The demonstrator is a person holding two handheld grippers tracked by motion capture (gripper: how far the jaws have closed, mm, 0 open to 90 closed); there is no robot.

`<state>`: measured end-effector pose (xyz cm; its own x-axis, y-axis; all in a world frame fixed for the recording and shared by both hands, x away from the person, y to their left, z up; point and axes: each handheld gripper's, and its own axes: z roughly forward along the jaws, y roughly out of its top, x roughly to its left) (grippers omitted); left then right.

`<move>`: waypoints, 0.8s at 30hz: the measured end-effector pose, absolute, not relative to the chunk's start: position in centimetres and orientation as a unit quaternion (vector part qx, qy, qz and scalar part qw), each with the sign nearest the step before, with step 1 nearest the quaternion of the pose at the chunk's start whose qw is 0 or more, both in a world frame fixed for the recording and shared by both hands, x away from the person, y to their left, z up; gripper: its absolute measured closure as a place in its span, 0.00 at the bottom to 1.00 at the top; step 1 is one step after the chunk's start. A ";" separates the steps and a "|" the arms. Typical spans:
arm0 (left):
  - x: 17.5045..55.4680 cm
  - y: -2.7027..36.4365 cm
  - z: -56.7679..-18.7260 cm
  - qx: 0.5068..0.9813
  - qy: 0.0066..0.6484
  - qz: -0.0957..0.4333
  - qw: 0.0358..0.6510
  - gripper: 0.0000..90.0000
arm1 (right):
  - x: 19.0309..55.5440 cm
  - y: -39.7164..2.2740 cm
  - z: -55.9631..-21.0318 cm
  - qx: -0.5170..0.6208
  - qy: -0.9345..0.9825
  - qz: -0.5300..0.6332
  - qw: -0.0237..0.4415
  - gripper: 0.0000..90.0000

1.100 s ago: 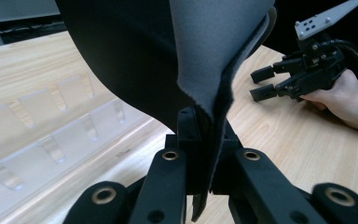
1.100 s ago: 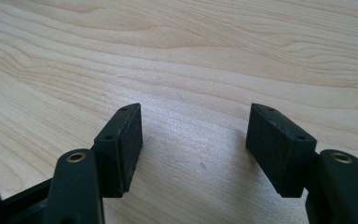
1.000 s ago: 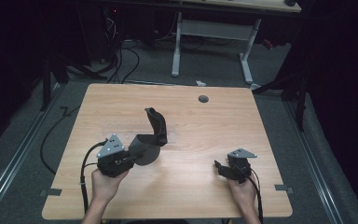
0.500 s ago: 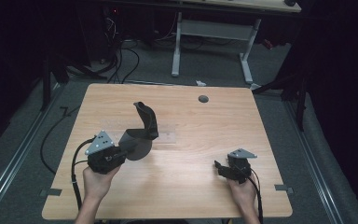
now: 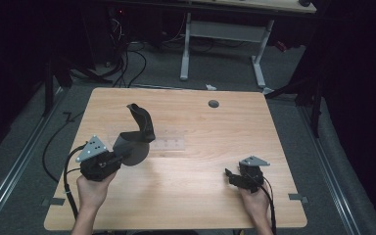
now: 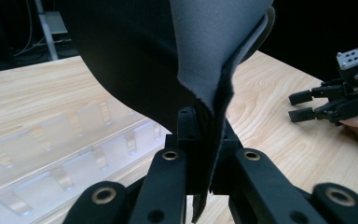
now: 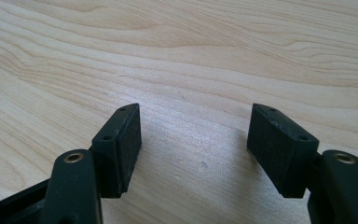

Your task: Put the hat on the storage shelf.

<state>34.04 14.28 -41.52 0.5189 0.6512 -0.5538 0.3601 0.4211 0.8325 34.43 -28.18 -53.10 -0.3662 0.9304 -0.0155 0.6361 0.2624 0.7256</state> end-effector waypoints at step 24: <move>35.9 18.2 -41.4 0.503 0.496 0.163 0.689 0.96 | 34.4 -28.1 -53.1 0.514 0.762 0.322 0.228 0.39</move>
